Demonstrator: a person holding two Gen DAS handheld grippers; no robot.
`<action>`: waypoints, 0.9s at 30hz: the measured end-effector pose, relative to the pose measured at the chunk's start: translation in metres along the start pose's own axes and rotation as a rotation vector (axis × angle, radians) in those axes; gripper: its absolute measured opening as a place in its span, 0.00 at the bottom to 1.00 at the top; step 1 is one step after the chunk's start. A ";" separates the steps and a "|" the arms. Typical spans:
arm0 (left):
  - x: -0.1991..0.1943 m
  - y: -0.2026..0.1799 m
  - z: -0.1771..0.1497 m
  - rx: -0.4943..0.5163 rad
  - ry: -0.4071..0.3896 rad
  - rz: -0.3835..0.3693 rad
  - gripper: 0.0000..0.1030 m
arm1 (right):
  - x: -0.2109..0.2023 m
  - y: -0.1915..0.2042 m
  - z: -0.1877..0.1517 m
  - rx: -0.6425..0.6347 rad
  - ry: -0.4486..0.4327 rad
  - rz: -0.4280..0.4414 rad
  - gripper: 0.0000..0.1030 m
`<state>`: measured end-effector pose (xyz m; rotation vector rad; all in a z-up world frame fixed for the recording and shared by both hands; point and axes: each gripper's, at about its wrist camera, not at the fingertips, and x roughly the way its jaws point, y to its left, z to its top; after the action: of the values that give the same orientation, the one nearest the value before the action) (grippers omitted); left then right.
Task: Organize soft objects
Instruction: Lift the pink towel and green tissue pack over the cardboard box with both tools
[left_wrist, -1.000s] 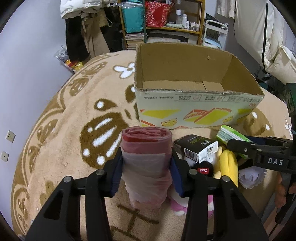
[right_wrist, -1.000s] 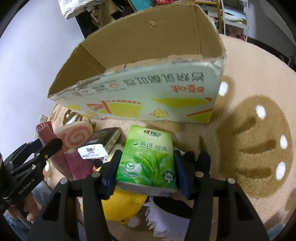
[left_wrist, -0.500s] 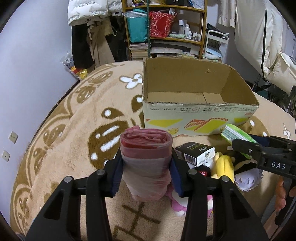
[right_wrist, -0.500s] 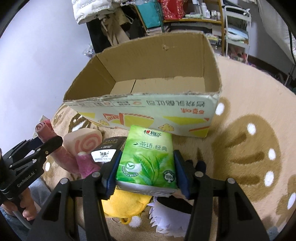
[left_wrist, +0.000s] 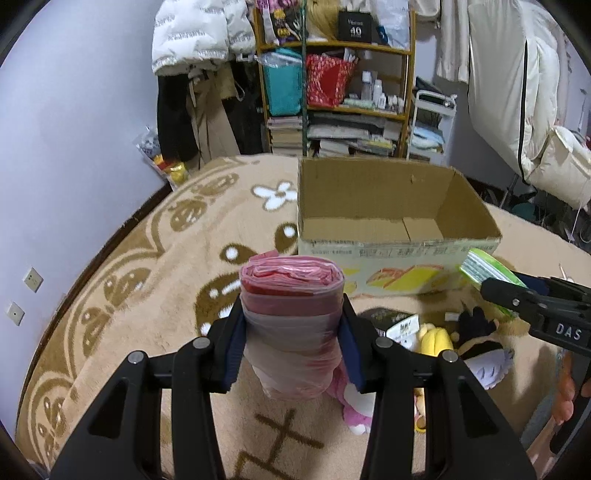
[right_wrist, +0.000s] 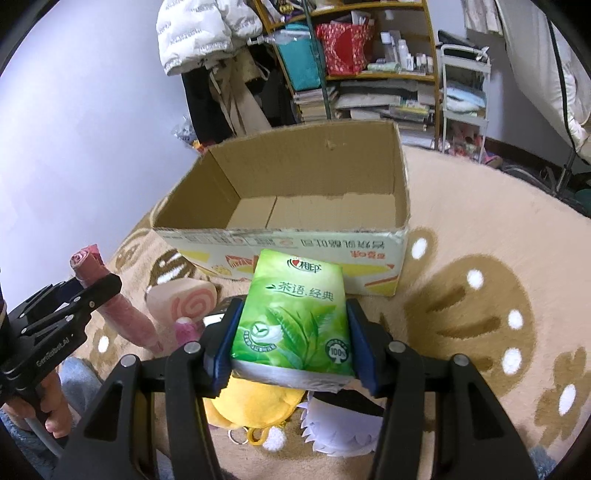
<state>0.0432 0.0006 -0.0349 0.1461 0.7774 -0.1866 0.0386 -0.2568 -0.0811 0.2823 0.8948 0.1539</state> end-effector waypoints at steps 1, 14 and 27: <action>-0.003 0.001 0.002 -0.004 -0.016 0.003 0.42 | -0.004 0.001 0.000 -0.005 -0.015 -0.005 0.56; -0.059 0.000 0.044 -0.020 -0.267 0.027 0.42 | -0.070 0.014 0.017 -0.091 -0.308 -0.121 0.55; -0.061 -0.015 0.092 0.022 -0.353 0.033 0.42 | -0.083 0.037 0.047 -0.200 -0.465 -0.180 0.55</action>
<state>0.0606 -0.0259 0.0720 0.1424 0.4217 -0.1834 0.0237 -0.2508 0.0193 0.0446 0.4355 0.0075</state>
